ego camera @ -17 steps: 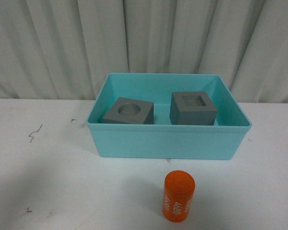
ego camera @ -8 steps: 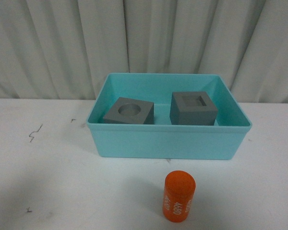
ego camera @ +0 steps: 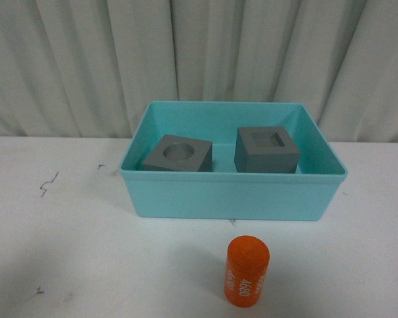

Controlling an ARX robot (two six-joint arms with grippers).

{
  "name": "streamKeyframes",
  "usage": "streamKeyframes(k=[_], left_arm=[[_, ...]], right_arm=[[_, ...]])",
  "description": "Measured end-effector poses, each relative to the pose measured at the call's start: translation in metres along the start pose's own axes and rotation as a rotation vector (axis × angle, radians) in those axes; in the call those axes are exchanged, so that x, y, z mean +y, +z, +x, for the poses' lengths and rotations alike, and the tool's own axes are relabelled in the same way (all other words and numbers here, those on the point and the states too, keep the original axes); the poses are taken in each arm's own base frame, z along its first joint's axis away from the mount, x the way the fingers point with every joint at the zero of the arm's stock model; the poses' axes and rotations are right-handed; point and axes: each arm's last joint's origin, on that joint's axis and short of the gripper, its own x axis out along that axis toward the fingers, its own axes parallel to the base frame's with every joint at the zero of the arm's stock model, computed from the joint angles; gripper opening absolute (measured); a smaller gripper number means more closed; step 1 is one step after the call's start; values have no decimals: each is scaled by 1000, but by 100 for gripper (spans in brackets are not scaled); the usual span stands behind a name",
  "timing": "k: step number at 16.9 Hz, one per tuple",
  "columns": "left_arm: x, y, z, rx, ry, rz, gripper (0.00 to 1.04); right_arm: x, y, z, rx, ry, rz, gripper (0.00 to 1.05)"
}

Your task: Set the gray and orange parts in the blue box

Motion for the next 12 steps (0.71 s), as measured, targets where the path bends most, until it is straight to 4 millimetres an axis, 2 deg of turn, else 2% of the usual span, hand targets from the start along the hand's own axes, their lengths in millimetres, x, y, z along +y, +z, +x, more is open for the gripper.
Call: streamKeyframes(k=[4,6,7,9,12], left_arm=[[0,0,-4,1,0,0,2],[0,-7,-12,56,-4,0,2],[0,-1,-15,-14,-2,0,2],[0,-4,-15,14,0,0,2],[0,-3,-15,7,0,0,26]], right_arm=[[0,0,0,0,0,0,98],[0,0,0,0,0,0,98],[0,0,0,0,0,0,98],[0,0,0,0,0,0,98],[0,0,0,0,0,0,98]])
